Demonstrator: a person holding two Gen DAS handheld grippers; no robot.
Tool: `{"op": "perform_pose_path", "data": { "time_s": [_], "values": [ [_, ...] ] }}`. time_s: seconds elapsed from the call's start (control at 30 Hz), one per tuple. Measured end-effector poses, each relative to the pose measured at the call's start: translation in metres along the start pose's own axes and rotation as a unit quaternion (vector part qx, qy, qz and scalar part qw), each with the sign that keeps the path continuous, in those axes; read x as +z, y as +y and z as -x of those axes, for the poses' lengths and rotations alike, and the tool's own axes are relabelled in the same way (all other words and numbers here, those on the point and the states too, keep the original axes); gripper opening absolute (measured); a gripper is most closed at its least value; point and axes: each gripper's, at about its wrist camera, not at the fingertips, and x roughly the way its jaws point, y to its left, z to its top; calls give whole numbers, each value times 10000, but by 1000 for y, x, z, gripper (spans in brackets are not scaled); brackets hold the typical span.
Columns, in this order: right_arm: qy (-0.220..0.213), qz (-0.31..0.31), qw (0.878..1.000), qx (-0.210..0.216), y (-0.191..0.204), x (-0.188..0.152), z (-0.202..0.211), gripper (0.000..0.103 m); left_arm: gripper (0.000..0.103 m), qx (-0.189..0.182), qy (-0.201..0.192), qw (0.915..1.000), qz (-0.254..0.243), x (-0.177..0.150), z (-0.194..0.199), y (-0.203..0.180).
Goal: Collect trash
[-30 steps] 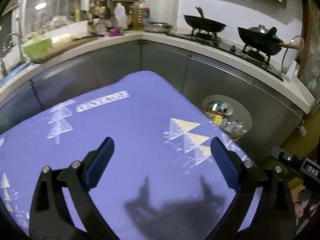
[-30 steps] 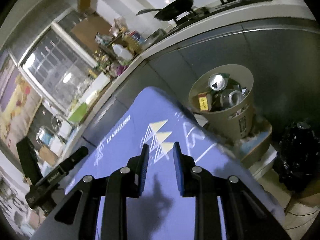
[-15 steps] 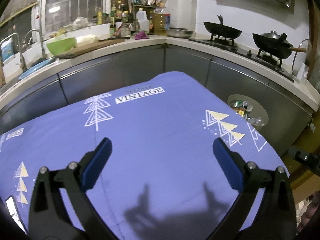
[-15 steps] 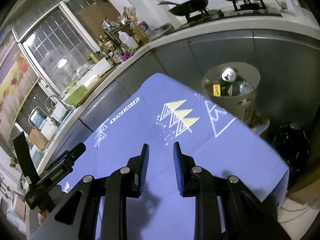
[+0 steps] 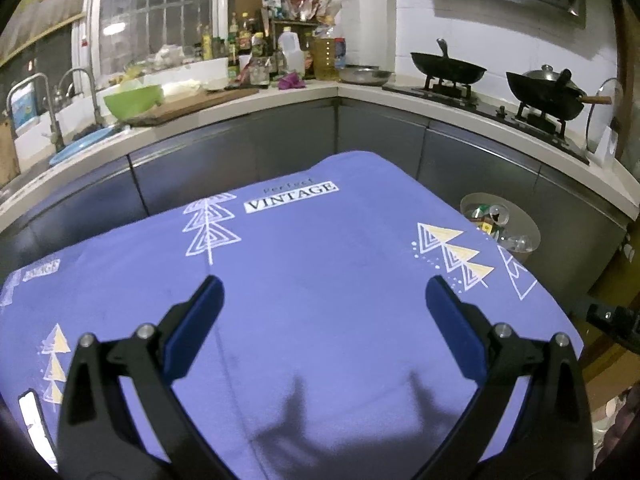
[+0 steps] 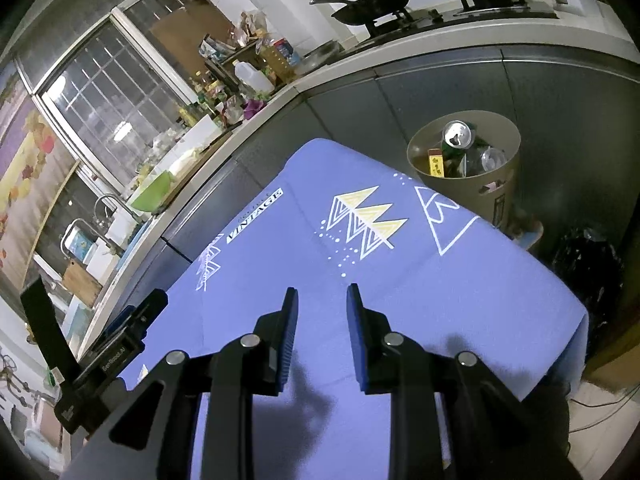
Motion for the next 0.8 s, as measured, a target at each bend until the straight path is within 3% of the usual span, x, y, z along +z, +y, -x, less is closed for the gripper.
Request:
{"op": "perform_pose_path", "data": {
  "time_s": [0.47,0.8],
  "values": [
    [-109,-47,9999,52,-5,0,9,22,97,199,-270,9985,-436,2,19,-31],
    [-113,-91,9999,70,-9,-2,12,22,97,239,-386,9980,-445,3,28,-40]
  ]
}}
